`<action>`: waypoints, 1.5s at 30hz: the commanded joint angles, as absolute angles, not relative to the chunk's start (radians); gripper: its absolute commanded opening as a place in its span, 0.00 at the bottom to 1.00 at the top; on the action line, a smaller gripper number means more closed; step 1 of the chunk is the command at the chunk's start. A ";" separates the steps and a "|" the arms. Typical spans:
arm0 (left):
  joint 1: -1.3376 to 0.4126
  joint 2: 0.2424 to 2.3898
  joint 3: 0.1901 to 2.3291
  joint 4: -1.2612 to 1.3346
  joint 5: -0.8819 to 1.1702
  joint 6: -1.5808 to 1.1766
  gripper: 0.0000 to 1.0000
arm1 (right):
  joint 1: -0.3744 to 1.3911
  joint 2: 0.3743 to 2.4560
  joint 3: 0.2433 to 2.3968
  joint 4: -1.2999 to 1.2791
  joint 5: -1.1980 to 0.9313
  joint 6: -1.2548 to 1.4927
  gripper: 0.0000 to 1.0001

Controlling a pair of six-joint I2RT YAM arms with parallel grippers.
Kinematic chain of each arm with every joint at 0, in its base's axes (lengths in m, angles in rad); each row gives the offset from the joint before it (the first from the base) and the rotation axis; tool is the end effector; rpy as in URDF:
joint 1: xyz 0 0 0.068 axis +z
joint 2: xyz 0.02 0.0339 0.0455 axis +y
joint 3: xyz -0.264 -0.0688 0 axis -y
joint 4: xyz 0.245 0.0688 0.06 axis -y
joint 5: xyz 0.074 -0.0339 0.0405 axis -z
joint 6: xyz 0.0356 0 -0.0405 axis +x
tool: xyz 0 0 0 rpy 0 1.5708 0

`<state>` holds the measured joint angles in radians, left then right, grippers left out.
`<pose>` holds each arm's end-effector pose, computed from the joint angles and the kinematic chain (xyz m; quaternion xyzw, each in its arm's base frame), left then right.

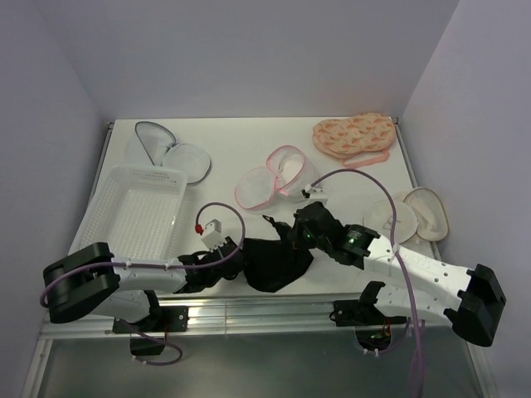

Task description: Place the bra in the laundry bag and zip it closed

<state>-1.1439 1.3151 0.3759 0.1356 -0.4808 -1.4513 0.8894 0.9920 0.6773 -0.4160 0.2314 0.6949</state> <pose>0.1059 -0.1931 0.1306 -0.2259 0.8764 -0.2904 0.3107 0.1374 0.1564 0.2432 -0.0412 0.9073 0.2143 0.3595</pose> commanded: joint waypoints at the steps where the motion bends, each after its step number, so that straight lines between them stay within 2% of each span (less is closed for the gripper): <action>1: -1.143 1.357 0.393 0.190 -0.423 -1.402 0.31 | 0.931 1.031 0.732 -0.378 0.272 0.744 0.00; 18: -1.143 1.312 0.384 0.224 -0.445 -1.365 0.33 | 1.017 1.245 0.741 -0.144 0.147 0.856 0.01; 28: -1.143 1.206 0.348 0.160 -0.477 -1.379 0.43 | 1.058 1.198 0.706 -0.120 0.133 0.885 0.21; 32: -1.143 1.141 0.327 0.106 -0.491 -1.400 0.45 | 1.060 1.161 0.690 -0.137 0.140 0.882 0.37; 35: -1.143 1.089 0.310 0.061 -0.499 -1.413 0.45 | 1.058 1.140 0.672 -0.135 0.137 0.887 0.45; 41: -1.143 1.008 0.302 0.003 -0.531 -1.416 0.46 | 1.063 1.097 0.647 -0.153 0.150 0.893 0.47; 45: -1.143 1.006 0.351 0.008 -0.538 -1.371 0.51 | 1.063 1.080 0.618 -0.178 0.184 0.899 0.47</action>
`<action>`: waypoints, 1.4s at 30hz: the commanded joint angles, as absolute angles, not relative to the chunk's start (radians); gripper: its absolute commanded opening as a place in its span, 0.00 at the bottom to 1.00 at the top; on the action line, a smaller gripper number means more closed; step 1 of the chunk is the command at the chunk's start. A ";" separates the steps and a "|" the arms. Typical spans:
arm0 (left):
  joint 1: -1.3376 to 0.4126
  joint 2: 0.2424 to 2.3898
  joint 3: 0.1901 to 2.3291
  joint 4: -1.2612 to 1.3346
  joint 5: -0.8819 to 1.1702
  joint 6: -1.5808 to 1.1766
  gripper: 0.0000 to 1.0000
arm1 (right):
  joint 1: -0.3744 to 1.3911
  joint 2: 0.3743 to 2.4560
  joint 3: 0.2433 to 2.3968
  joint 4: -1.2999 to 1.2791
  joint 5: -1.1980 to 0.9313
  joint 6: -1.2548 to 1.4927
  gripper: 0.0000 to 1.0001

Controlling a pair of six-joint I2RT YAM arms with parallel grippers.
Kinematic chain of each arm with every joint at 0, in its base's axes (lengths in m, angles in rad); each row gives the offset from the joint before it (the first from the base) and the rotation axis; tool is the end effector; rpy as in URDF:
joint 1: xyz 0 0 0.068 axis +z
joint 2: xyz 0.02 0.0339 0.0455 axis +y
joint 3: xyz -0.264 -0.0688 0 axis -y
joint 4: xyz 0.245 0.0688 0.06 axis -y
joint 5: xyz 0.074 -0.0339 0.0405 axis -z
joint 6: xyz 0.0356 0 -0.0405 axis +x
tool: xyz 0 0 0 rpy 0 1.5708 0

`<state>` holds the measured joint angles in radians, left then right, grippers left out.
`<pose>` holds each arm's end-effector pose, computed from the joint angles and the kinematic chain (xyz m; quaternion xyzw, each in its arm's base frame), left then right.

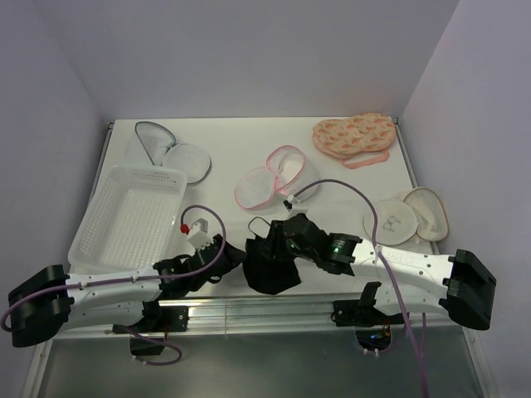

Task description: Place the bra in the laundry bag and zip it closed

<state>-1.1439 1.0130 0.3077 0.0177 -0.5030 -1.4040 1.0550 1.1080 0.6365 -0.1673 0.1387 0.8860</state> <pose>0.0930 -0.1631 0.1576 -0.2190 0.8544 -0.3300 0.3362 0.1204 0.2023 0.2268 -0.0442 0.8907 0.3349 0.3043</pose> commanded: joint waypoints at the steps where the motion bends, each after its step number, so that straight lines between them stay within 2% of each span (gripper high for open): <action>1: -1.143 1.021 0.363 0.009 -0.537 -1.346 0.52 | 1.063 1.074 0.612 -0.190 0.195 0.900 0.48; 10: -1.155 1.146 0.423 0.144 -0.457 -1.233 0.55 | 1.016 0.979 0.542 -0.244 0.299 0.904 0.56; 23: -1.197 1.235 0.451 0.150 -0.462 -1.207 0.51 | 0.859 0.899 0.433 -0.190 0.216 0.858 0.57; 26: -1.197 1.253 0.451 0.147 -0.472 -1.207 0.42 | 0.835 0.899 0.416 -0.167 0.201 0.848 0.57; 27: -1.197 1.264 0.457 0.138 -0.480 -1.207 0.35 | 0.828 0.900 0.410 -0.154 0.193 0.845 0.57; 29: -1.195 1.281 0.472 0.120 -0.508 -1.212 0.29 | 0.825 0.910 0.400 -0.132 0.183 0.838 0.58; 30: -1.195 1.296 0.477 0.098 -0.518 -1.213 0.21 | 0.822 0.914 0.396 -0.121 0.170 0.835 0.59; 32: -1.190 1.315 0.488 0.077 -0.540 -1.223 0.13 | 0.819 0.934 0.391 -0.092 0.158 0.828 0.61; 34: -1.183 1.341 0.495 0.057 -0.546 -1.236 0.01 | 0.816 0.945 0.382 -0.065 0.144 0.827 0.62; 42: -1.175 1.379 0.456 0.051 -0.555 -1.287 0.00 | 0.798 0.986 0.333 0.017 0.104 0.822 0.68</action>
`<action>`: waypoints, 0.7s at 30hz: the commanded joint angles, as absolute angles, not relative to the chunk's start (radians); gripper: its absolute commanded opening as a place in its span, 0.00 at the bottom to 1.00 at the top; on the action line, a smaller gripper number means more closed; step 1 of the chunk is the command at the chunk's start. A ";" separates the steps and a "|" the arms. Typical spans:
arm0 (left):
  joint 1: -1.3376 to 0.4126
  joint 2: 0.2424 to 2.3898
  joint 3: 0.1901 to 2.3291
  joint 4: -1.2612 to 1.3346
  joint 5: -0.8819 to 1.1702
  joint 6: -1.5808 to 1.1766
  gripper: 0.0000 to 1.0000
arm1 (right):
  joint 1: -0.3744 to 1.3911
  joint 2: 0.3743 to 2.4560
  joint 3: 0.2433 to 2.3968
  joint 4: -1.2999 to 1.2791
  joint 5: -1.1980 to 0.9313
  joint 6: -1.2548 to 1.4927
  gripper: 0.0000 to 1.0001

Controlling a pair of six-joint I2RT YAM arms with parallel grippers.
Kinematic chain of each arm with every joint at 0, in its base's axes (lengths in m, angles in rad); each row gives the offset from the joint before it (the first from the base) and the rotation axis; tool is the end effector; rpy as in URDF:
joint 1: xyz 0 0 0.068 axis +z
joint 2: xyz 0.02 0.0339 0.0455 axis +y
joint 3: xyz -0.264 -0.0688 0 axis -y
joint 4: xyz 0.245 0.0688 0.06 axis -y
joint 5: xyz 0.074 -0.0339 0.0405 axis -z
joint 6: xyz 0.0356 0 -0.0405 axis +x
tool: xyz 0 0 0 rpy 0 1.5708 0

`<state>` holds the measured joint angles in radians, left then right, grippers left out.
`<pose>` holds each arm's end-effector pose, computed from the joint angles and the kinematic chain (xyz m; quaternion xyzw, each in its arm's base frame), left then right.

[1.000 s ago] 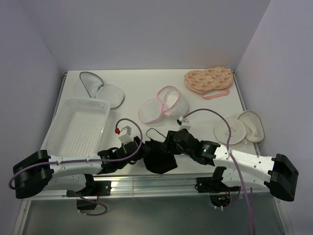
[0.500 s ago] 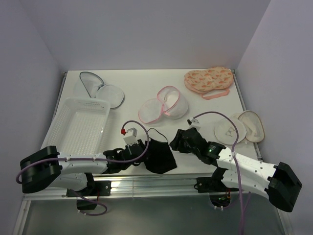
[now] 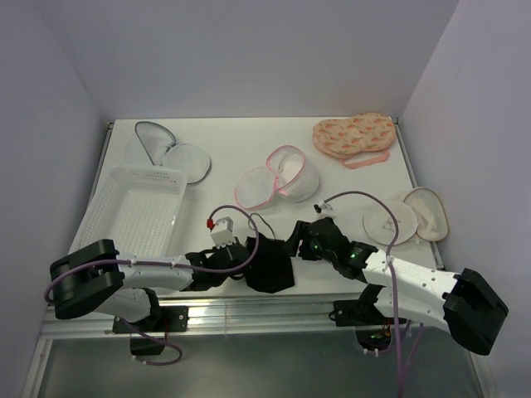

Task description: Place the bra in the laundry bag and zip it closed

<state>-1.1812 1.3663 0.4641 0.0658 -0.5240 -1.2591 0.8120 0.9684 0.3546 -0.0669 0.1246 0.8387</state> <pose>0.1060 -0.2112 0.1391 -0.1280 0.8972 -0.2426 0.3461 0.1341 0.1350 0.1702 0.0388 0.9004 0.2776 0.3327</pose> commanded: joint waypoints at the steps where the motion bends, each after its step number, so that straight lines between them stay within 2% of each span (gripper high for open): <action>1: -1.172 1.384 0.454 0.045 -0.555 -1.301 0.00 | 0.796 0.991 0.327 0.046 0.095 0.824 0.71; 12: -1.163 1.460 0.407 0.067 -0.515 -1.373 0.00 | 0.778 1.019 0.244 0.185 -0.020 0.861 0.89; 21: -1.141 1.477 0.331 0.138 -0.459 -1.413 0.00 | 0.772 1.106 0.167 0.337 -0.106 0.919 0.92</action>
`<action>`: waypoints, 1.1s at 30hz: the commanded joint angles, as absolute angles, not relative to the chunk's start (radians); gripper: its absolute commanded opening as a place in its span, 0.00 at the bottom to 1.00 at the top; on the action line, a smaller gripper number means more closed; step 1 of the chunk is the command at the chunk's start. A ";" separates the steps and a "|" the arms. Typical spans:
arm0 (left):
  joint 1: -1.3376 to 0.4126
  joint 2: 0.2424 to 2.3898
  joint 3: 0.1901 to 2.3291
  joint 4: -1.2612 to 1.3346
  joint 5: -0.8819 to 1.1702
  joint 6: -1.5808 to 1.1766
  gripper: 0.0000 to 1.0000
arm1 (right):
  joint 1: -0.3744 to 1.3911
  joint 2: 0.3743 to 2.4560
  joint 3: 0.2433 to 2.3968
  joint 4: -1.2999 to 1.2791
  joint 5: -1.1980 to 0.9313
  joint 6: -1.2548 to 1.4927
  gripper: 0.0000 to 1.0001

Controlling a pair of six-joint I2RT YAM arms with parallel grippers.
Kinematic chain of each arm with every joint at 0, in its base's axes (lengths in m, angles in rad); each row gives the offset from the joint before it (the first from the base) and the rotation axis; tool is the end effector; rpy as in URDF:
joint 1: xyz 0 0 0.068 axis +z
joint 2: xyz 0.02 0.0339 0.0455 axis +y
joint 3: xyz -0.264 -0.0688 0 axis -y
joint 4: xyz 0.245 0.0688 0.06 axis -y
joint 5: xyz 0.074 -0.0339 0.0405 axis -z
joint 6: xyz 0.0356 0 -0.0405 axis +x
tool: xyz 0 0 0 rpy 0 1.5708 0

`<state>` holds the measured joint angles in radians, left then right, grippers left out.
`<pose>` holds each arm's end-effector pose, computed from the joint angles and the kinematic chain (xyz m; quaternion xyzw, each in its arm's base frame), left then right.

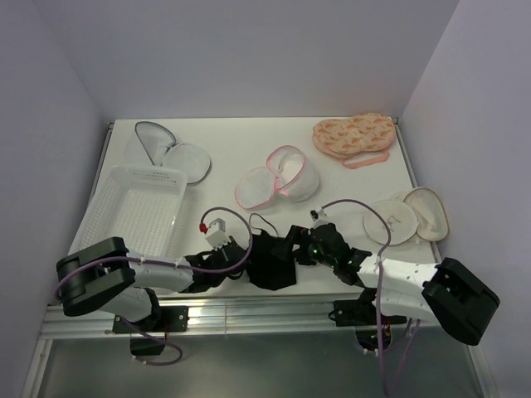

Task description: Place the bra in the laundry bag and zip it closed

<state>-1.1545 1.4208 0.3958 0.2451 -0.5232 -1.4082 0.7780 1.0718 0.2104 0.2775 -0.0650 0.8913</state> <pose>0.1107 -0.2064 0.1226 -0.2116 0.8717 -0.2885 0.3349 0.1338 0.1351 0.1381 0.0345 0.8797 0.3700 0.2967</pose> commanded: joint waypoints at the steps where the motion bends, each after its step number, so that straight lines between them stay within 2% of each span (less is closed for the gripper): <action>1: -1.137 1.482 0.327 0.143 -0.453 -1.419 0.00 | 0.770 1.115 0.160 0.375 -0.115 0.933 0.93; 7: -1.120 1.526 0.285 0.227 -0.399 -1.440 0.00 | 0.767 1.180 0.126 0.497 -0.176 0.989 0.93; 12: -1.118 1.566 0.270 0.276 -0.377 -1.450 0.00 | 0.742 1.149 0.129 0.543 -0.241 1.041 0.90; 25: -1.118 1.600 0.250 0.337 -0.347 -1.470 0.00 | 0.729 0.888 0.170 0.396 -0.299 1.094 0.87; 33: -1.118 1.624 0.298 0.337 -0.336 -1.453 0.00 | 0.781 0.885 0.132 0.408 -0.281 1.129 0.85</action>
